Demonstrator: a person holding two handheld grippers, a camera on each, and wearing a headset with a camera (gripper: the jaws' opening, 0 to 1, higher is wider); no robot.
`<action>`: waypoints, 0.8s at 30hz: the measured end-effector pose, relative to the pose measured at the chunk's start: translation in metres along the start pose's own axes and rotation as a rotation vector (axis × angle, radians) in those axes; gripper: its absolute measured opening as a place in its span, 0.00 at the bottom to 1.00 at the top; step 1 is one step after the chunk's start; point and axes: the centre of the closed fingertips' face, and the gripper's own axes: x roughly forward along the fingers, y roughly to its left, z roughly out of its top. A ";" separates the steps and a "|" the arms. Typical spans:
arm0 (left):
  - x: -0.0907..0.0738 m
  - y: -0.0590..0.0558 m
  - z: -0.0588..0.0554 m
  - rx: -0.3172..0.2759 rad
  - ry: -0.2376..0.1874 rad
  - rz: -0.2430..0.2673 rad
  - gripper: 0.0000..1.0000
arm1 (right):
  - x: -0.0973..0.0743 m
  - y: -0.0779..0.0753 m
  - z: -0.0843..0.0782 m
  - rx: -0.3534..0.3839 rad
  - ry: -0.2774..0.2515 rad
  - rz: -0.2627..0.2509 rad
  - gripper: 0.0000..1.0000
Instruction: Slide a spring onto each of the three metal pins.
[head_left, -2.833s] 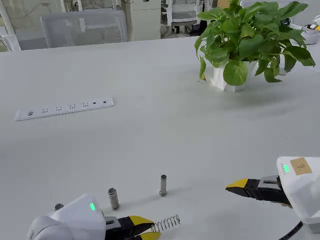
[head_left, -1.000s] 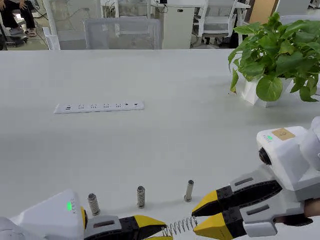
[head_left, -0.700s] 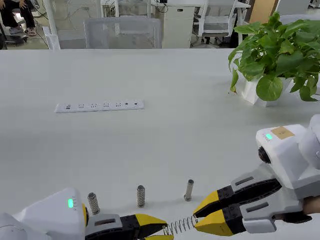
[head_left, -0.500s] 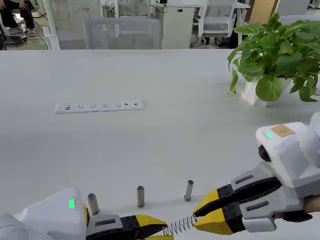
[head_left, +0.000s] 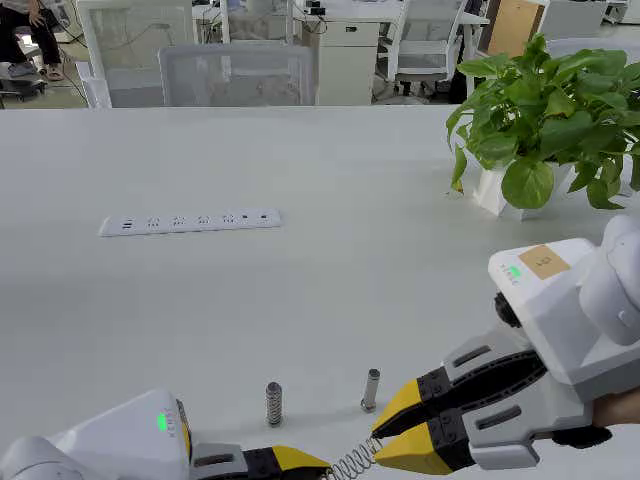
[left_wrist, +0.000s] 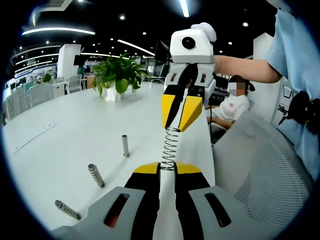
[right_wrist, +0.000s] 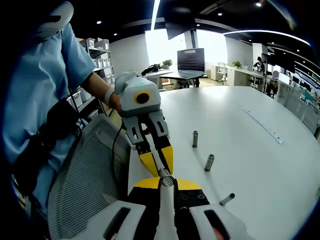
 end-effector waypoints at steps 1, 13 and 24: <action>0.001 0.000 -0.001 0.005 0.007 -0.002 0.07 | 0.001 0.000 0.001 -0.003 0.002 0.003 0.05; 0.005 -0.003 -0.011 0.026 0.060 -0.027 0.07 | 0.015 0.005 0.008 -0.091 0.066 0.019 0.06; 0.005 -0.001 -0.013 0.010 0.051 -0.016 0.06 | 0.018 0.004 0.009 -0.124 0.100 0.029 0.06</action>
